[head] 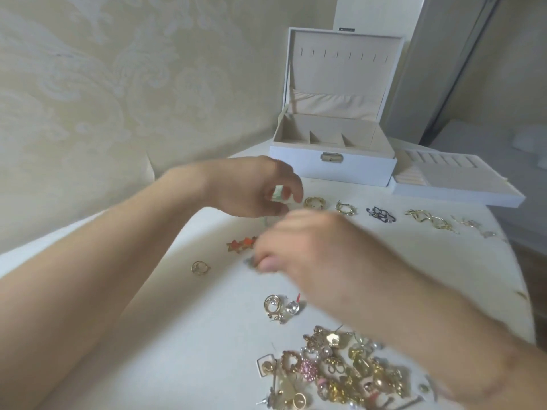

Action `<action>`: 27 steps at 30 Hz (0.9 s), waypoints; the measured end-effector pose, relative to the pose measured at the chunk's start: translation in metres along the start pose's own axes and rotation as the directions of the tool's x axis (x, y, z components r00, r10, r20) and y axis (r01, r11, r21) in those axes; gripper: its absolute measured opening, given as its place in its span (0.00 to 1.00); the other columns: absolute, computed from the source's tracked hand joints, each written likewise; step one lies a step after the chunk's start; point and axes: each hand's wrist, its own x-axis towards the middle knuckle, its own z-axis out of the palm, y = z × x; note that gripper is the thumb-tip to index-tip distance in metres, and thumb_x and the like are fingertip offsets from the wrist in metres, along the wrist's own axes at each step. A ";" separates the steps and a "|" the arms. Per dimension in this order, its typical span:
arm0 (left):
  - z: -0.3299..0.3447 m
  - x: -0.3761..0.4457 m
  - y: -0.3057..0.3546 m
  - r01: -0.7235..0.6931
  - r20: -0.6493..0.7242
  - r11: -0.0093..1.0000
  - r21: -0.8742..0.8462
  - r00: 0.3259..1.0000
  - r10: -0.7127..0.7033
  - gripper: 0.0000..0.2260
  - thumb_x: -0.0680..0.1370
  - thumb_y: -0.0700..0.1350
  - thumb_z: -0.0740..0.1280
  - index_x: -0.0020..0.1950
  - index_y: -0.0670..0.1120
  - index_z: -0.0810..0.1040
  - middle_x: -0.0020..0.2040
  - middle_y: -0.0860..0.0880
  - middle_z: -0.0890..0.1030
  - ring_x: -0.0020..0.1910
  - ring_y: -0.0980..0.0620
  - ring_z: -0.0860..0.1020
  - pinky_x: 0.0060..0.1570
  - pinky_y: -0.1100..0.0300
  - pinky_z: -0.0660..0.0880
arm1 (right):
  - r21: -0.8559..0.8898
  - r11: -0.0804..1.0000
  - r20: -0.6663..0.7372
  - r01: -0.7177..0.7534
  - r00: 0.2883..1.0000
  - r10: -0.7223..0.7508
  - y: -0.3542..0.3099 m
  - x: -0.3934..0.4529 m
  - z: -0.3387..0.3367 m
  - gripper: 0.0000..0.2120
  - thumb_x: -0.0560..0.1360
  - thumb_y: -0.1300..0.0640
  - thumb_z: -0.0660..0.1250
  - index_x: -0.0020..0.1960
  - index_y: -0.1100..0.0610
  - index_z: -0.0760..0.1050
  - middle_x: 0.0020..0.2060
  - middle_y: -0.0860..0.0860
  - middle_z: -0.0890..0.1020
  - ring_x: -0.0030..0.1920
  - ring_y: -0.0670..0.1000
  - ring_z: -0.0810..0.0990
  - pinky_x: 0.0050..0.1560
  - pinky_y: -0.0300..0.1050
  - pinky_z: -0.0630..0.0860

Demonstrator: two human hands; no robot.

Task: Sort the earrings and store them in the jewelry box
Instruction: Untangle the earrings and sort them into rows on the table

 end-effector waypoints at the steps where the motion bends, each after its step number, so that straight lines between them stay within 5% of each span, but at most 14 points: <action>1: 0.006 0.003 0.005 -0.057 -0.038 0.998 -0.032 0.998 0.056 0.11 0.75 0.51 0.64 0.57 0.58 0.77 0.51 0.58 0.75 0.48 0.52 0.77 0.51 0.52 0.75 | 0.130 0.988 -0.062 -0.078 0.994 0.087 -0.008 0.000 -0.024 0.03 0.74 0.48 0.66 0.45 0.42 0.78 0.38 0.41 0.79 0.40 0.40 0.76 0.43 0.37 0.72; 4: 0.027 0.013 0.018 -0.179 -0.053 0.981 -0.077 0.983 0.175 0.16 0.77 0.50 0.66 0.65 0.52 0.75 0.59 0.55 0.74 0.55 0.54 0.76 0.58 0.56 0.73 | 0.282 0.929 -0.286 -0.240 0.903 0.320 0.009 -0.026 -0.063 0.04 0.72 0.56 0.73 0.39 0.49 0.82 0.33 0.46 0.83 0.37 0.46 0.80 0.42 0.36 0.72; 8: 0.046 0.023 0.026 -0.224 -0.104 0.974 -0.022 0.970 0.221 0.20 0.78 0.55 0.66 0.69 0.51 0.74 0.65 0.53 0.74 0.64 0.52 0.73 0.62 0.51 0.72 | 0.267 0.838 -0.218 -0.476 0.817 0.534 0.047 -0.049 -0.032 0.06 0.72 0.59 0.74 0.37 0.51 0.81 0.31 0.48 0.83 0.34 0.48 0.79 0.41 0.43 0.73; 17: 0.055 0.024 0.036 -0.248 -0.121 0.963 0.104 0.958 0.260 0.15 0.78 0.57 0.66 0.65 0.60 0.75 0.59 0.59 0.77 0.57 0.56 0.75 0.47 0.58 0.74 | 0.069 0.915 -0.205 -0.397 0.892 0.402 0.067 -0.055 0.004 0.04 0.74 0.59 0.70 0.41 0.54 0.79 0.35 0.47 0.79 0.39 0.52 0.75 0.41 0.55 0.77; 24: 0.048 0.022 0.027 -0.200 -0.050 0.978 0.058 0.978 0.203 0.11 0.78 0.52 0.68 0.61 0.58 0.78 0.51 0.61 0.75 0.39 0.71 0.70 0.42 0.62 0.68 | 0.035 0.953 -0.210 -0.302 0.930 0.303 0.061 -0.044 0.009 0.03 0.76 0.59 0.69 0.44 0.54 0.80 0.36 0.49 0.79 0.42 0.53 0.76 0.40 0.55 0.77; 27: 0.043 0.021 0.023 -0.180 -0.035 0.983 0.028 0.983 0.181 0.10 0.78 0.49 0.68 0.59 0.55 0.79 0.46 0.62 0.72 0.39 0.69 0.72 0.41 0.63 0.68 | 0.024 0.961 -0.231 -0.276 0.934 0.274 0.057 -0.040 0.011 0.02 0.75 0.58 0.69 0.45 0.52 0.80 0.38 0.46 0.80 0.44 0.53 0.77 0.39 0.52 0.78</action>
